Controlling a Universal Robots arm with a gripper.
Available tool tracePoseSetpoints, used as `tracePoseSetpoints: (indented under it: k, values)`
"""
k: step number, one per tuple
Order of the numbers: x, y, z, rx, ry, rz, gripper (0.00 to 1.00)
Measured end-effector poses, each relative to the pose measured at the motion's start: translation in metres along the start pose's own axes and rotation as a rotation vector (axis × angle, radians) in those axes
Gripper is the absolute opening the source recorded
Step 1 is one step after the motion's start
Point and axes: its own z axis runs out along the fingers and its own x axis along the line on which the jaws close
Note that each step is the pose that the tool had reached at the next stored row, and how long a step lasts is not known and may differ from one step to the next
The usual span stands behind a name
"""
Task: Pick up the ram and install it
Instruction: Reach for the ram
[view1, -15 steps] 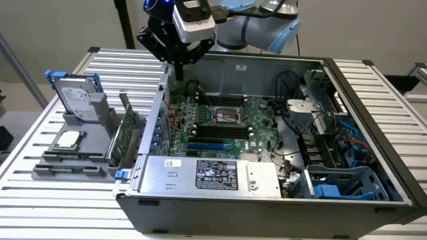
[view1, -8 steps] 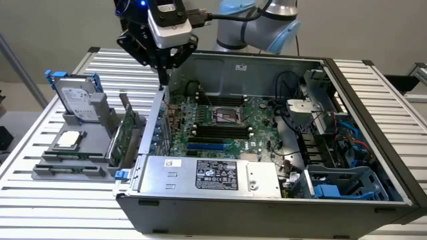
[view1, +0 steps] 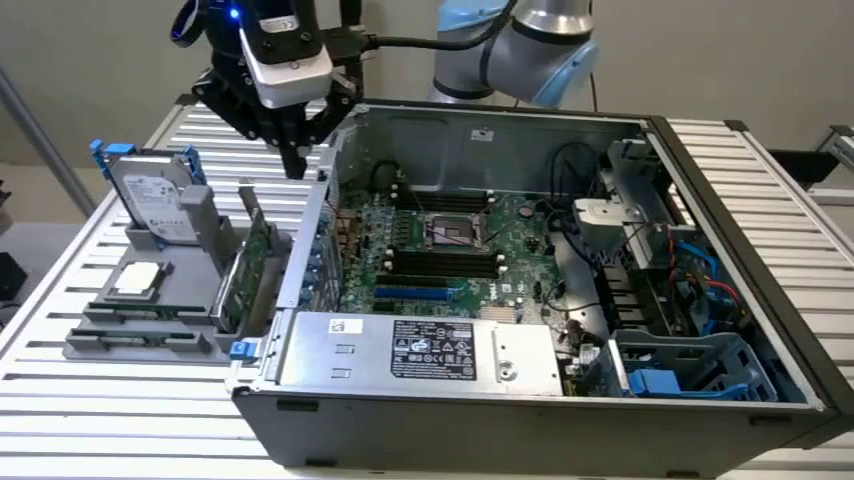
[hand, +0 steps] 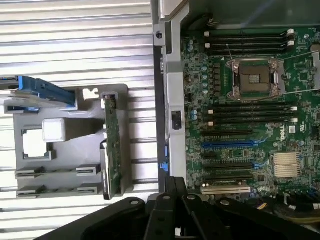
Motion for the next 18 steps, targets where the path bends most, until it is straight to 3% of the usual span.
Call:
tracePoseSetpoints:
  k: [18]
  values:
    - [0.08,-0.0209,0.0085,0.0009,0.0087,0.0,0.0]
